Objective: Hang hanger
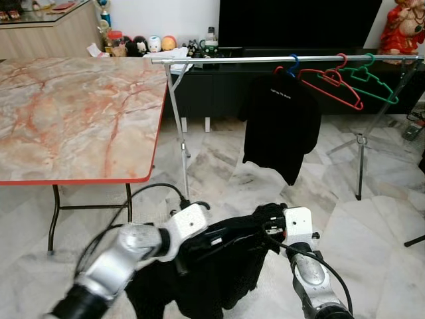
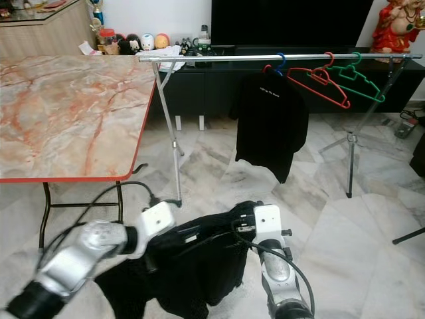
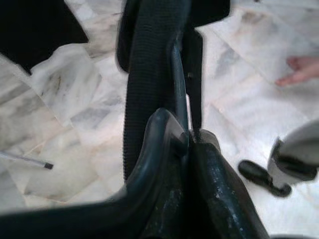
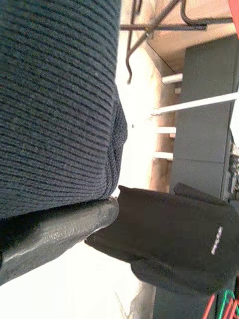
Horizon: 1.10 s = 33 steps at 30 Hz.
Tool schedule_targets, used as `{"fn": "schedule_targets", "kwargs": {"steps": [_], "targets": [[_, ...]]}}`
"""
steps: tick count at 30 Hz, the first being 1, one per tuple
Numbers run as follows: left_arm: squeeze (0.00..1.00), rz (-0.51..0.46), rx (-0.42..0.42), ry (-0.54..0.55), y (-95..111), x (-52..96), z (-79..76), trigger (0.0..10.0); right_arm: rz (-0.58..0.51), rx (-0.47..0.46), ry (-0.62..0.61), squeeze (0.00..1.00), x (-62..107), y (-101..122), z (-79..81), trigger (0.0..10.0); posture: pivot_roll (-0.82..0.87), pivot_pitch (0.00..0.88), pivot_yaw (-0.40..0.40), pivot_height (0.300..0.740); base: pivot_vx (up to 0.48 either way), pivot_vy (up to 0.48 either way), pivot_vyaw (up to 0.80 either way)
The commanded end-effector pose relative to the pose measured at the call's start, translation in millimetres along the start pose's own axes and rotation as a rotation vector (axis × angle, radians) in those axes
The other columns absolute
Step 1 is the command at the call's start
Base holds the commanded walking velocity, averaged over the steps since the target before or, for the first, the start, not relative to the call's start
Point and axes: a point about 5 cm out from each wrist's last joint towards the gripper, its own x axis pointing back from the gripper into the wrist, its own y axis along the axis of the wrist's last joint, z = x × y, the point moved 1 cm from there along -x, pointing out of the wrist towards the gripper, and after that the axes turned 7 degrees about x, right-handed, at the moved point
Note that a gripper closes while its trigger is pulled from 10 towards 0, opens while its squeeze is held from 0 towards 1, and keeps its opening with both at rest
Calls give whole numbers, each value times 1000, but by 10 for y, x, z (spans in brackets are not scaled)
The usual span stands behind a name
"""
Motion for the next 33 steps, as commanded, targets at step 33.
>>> {"fn": "schedule_targets", "kwargs": {"steps": [33], "targets": [[0,172,-267,18,-271,328,58,10000,-13,-123,-22,0,-157,196,-387,0,71,76,-14,740,0,0,0]]}}
